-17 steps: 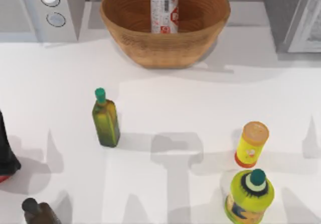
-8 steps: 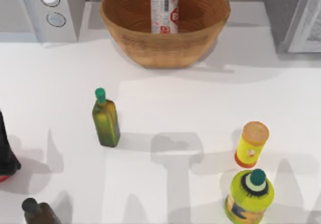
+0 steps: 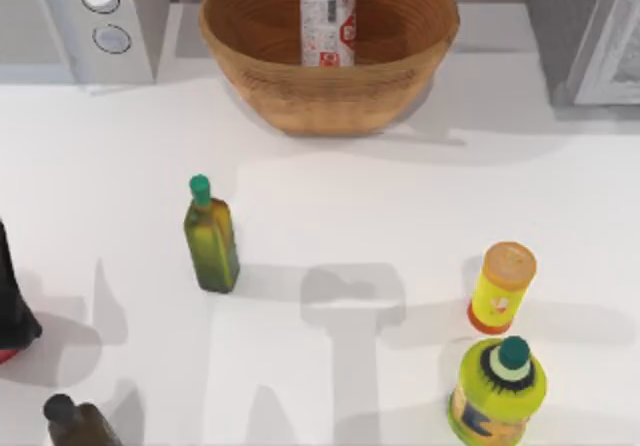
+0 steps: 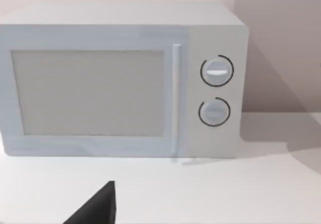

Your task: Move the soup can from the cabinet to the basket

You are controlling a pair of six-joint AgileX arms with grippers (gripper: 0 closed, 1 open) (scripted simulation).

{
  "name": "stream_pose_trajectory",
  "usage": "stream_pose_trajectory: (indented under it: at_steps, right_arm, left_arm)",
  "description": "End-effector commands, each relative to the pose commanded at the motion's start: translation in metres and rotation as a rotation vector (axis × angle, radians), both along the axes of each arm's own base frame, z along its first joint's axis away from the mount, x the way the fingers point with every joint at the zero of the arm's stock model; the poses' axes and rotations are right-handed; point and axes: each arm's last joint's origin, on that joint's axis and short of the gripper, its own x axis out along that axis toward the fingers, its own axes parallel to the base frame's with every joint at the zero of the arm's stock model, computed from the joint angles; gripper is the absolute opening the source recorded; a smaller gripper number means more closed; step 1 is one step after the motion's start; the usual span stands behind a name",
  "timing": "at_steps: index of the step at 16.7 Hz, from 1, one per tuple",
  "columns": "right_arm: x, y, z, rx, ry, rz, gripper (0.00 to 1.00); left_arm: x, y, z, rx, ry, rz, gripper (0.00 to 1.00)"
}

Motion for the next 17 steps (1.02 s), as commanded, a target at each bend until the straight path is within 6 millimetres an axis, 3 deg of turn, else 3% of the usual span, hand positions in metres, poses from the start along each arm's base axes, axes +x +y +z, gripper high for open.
stream_pose_trajectory:
  at_steps: [7,10,14,17]
  right_arm:
    - [-0.001,-0.002,-0.002,0.002,0.001,0.002,1.00]
    - [0.004,-0.013,0.009,-0.002,-0.001,-0.002,1.00]
    - [0.019,-0.044,0.049,0.001,0.000,-0.002,1.00]
    - [0.030,-0.066,0.099,0.011,0.007,0.002,1.00]
  left_arm:
    - [0.000,0.000,0.000,0.000,0.000,0.000,1.00]
    - [0.000,0.000,0.000,0.000,0.000,0.000,1.00]
    - [0.000,0.000,0.000,0.000,0.000,0.000,1.00]
    - [0.000,0.000,0.000,0.000,0.000,0.000,1.00]
